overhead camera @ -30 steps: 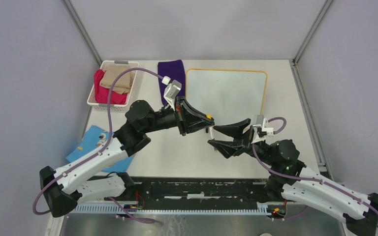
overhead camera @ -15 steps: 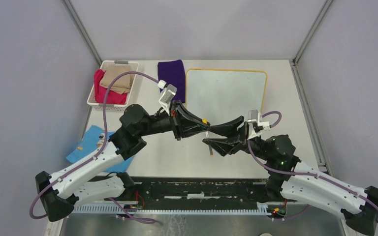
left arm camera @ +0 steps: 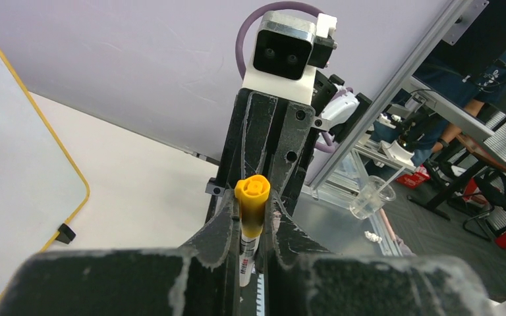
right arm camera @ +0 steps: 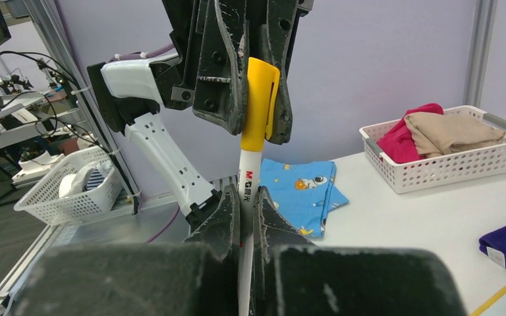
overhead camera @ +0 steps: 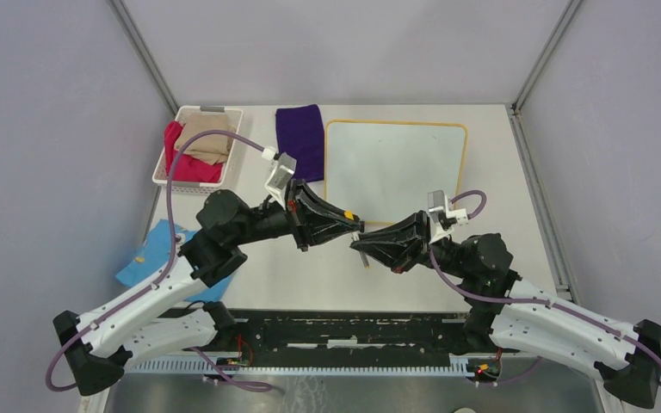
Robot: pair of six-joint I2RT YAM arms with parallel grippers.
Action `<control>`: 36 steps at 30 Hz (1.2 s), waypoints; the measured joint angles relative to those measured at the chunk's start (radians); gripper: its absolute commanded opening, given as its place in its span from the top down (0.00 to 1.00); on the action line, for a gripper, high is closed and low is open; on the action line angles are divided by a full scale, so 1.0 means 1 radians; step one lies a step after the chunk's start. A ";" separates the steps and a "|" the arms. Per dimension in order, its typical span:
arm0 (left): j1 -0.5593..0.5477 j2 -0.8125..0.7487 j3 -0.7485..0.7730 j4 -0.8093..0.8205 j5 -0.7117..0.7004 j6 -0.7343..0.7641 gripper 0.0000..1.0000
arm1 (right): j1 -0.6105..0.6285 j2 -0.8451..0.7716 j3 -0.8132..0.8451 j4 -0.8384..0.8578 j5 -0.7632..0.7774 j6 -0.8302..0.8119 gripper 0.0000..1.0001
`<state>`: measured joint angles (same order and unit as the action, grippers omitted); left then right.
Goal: Write a sentence on the whiteboard
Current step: Open the whiteboard marker at the center of the board.
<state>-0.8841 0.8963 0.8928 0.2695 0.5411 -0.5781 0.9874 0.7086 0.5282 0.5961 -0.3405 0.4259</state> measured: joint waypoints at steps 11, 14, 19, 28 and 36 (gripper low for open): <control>-0.010 -0.029 -0.014 -0.051 -0.048 0.023 0.98 | 0.001 -0.008 -0.030 0.012 -0.001 0.001 1.00; -0.013 -0.037 -0.019 -0.067 -0.070 0.023 0.98 | 0.001 -0.008 -0.040 0.021 0.004 0.003 1.00; -0.017 -0.048 -0.021 -0.087 -0.090 0.023 0.98 | 0.001 -0.006 -0.049 0.038 0.005 0.017 0.88; -0.007 -0.055 -0.021 -0.080 -0.121 0.022 0.98 | 0.000 0.009 -0.042 0.046 -0.005 0.046 0.46; -0.007 -0.054 -0.021 -0.081 -0.123 0.022 0.98 | 0.000 0.033 -0.010 0.053 -0.002 0.058 0.44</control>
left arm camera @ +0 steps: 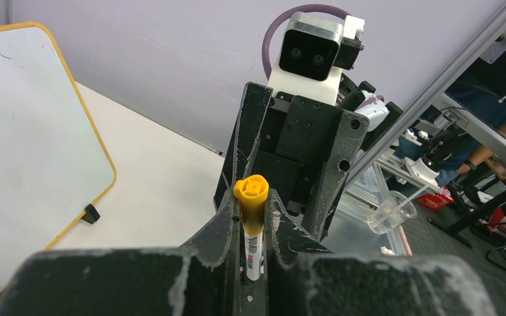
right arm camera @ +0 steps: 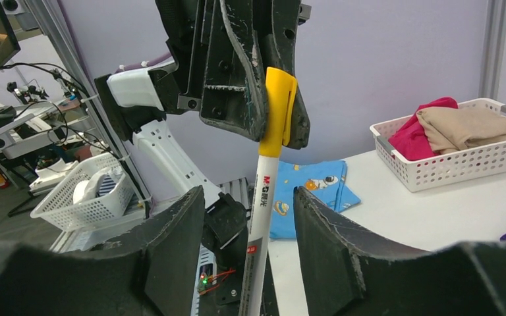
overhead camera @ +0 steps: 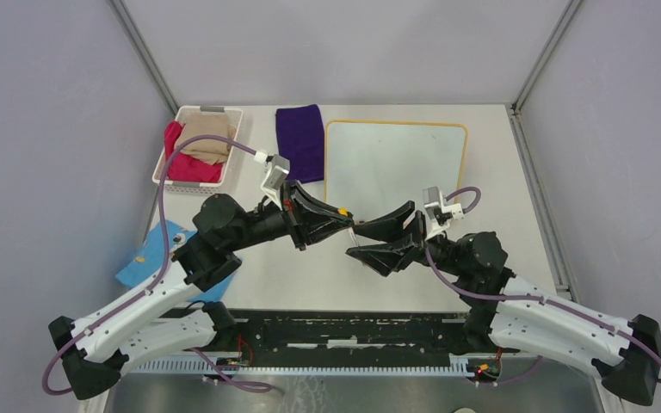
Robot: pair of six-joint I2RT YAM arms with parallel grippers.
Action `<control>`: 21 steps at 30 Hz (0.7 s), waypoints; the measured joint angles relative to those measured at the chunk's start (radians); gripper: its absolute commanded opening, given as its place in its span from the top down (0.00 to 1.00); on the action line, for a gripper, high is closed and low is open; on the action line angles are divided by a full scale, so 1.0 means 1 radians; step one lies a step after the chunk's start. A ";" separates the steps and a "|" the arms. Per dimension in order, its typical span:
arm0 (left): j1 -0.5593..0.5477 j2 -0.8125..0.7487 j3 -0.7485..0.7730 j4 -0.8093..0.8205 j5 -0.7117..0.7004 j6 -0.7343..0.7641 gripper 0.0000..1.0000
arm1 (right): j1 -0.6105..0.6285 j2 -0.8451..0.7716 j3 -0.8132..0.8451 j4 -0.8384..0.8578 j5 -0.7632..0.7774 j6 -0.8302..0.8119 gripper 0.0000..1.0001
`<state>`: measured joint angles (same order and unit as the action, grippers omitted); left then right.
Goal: Write a sentence on the whiteboard
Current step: Open the whiteboard marker at the center of the board.
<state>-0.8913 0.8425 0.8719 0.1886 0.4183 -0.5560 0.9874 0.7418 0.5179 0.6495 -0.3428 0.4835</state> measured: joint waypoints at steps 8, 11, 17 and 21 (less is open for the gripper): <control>0.000 0.001 0.000 0.000 0.002 0.000 0.98 | 0.000 0.058 0.023 0.018 0.008 0.013 0.72; 0.000 0.001 0.000 0.000 0.002 0.000 0.98 | 0.000 0.074 0.024 0.029 0.010 0.020 0.90; 0.000 -0.004 0.000 0.000 -0.001 0.005 0.98 | -0.001 0.082 0.022 0.035 0.013 0.044 1.00; -0.004 -0.003 0.000 -0.021 0.000 0.005 0.98 | 0.001 0.053 -0.013 0.040 0.020 0.043 1.00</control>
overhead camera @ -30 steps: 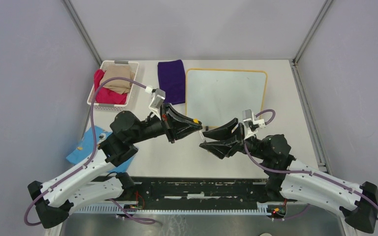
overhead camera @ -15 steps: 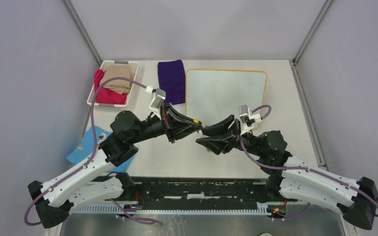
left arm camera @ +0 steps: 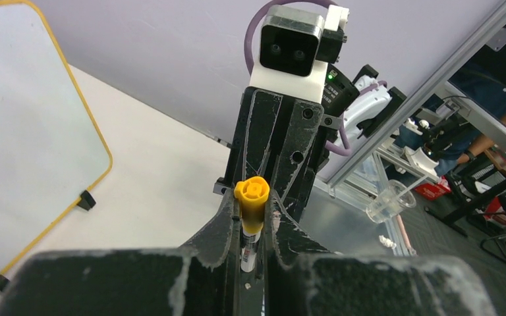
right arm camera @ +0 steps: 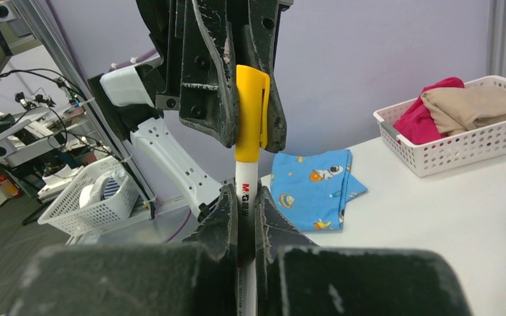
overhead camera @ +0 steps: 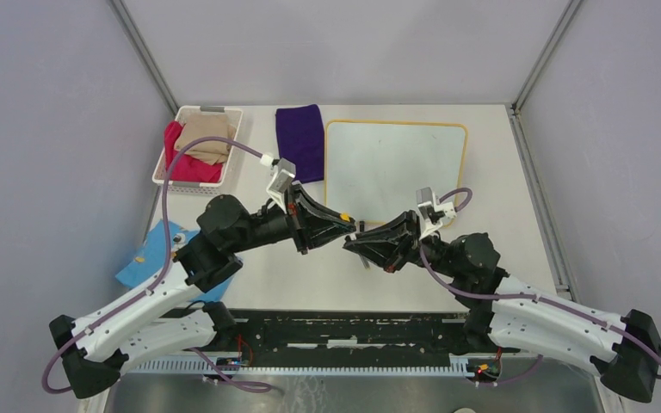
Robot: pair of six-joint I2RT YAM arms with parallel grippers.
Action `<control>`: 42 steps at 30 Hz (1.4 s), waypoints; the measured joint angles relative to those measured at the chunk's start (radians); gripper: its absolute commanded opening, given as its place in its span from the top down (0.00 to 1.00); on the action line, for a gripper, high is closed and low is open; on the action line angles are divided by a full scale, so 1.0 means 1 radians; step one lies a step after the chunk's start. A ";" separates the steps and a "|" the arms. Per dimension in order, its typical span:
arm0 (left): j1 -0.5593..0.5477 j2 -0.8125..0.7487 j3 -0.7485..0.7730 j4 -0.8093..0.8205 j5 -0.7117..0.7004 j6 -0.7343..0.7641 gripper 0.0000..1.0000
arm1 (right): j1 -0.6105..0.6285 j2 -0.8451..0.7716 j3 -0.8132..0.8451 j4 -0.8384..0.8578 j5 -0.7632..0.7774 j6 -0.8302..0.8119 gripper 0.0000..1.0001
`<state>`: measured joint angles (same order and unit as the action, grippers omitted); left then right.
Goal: Write a sentence on the whiteboard
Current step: Open the whiteboard marker at the center of the board, then place the pen cap at the center of the board.
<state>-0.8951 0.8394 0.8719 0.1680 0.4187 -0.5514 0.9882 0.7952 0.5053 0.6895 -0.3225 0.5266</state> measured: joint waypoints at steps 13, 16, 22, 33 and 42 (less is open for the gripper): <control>0.005 -0.035 0.012 0.005 -0.114 -0.001 0.98 | 0.000 -0.132 -0.159 -0.026 0.044 -0.003 1.00; 0.005 -0.035 0.034 -0.008 -0.170 -0.001 0.98 | 0.000 -0.164 -0.159 -0.053 0.078 -0.021 1.00; 0.006 0.002 0.117 -0.283 -0.516 0.005 0.98 | 0.000 -0.288 -0.136 -0.321 0.342 -0.112 1.00; 0.017 0.246 0.065 -0.753 -0.901 -0.013 0.98 | -0.002 -0.310 -0.091 -0.730 0.701 -0.182 1.00; 0.228 0.517 0.018 -0.723 -0.744 -0.024 0.98 | -0.002 -0.296 -0.092 -0.777 0.697 -0.201 1.00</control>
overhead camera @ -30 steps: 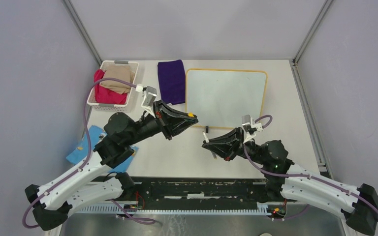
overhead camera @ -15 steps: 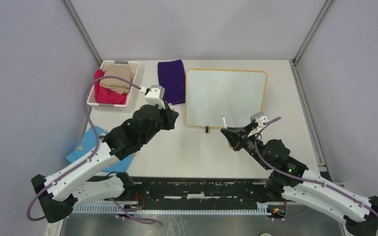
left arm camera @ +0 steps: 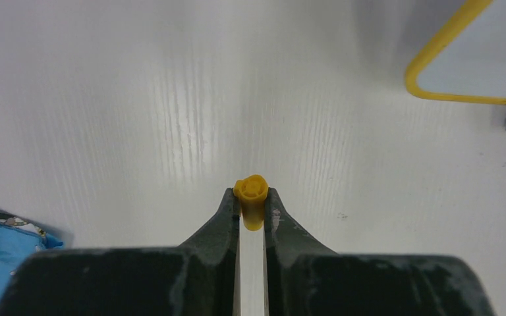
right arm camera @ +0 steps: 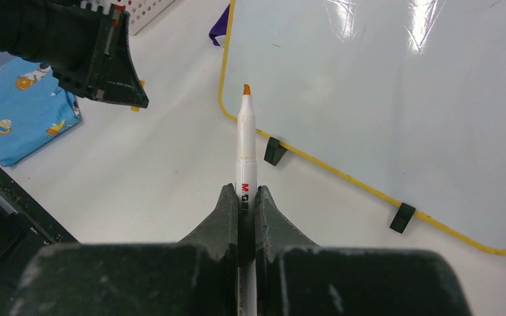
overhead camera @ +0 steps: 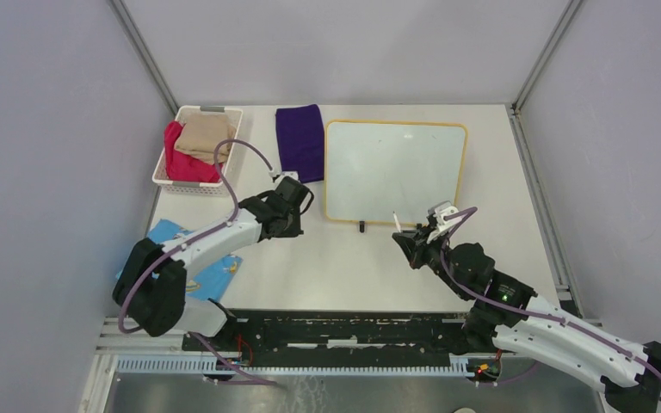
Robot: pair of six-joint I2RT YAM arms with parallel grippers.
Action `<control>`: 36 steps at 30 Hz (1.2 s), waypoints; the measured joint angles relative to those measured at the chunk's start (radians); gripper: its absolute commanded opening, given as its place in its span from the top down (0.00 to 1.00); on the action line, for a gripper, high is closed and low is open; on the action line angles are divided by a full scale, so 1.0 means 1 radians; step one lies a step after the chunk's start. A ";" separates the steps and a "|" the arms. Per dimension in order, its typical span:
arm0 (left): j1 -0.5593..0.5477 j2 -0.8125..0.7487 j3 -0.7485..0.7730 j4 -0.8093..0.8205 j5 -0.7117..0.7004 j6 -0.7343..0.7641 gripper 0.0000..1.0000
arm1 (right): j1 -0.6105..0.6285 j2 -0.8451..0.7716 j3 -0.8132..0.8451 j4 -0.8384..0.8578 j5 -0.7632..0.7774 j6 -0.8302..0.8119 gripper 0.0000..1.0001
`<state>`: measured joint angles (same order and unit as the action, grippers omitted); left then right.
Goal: Write a sentence on the whiteboard
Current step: Place the pen cap at the center of the board.
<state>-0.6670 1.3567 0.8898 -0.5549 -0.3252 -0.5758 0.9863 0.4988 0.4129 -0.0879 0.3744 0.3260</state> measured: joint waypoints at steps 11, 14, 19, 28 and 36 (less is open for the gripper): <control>0.023 0.211 -0.001 0.074 0.118 0.000 0.93 | 0.000 -0.016 0.000 -0.053 -0.004 -0.014 1.00; 0.023 0.228 -0.001 0.085 0.122 0.000 0.88 | 0.000 -0.016 0.000 -0.061 -0.004 -0.017 1.00; 0.023 0.253 -0.001 0.101 0.132 0.000 0.84 | 0.000 -0.014 0.000 -0.064 -0.004 -0.018 1.00; 0.023 0.258 -0.001 0.122 0.144 -0.003 0.75 | 0.000 -0.011 0.000 -0.064 -0.007 -0.018 1.00; 0.023 0.260 -0.002 0.135 0.146 -0.009 0.62 | 0.000 -0.011 0.000 -0.064 -0.007 -0.018 1.00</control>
<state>-0.6445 1.6169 0.8875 -0.4194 -0.1787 -0.5850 0.9863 0.4877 0.4129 -0.1524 0.3672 0.3080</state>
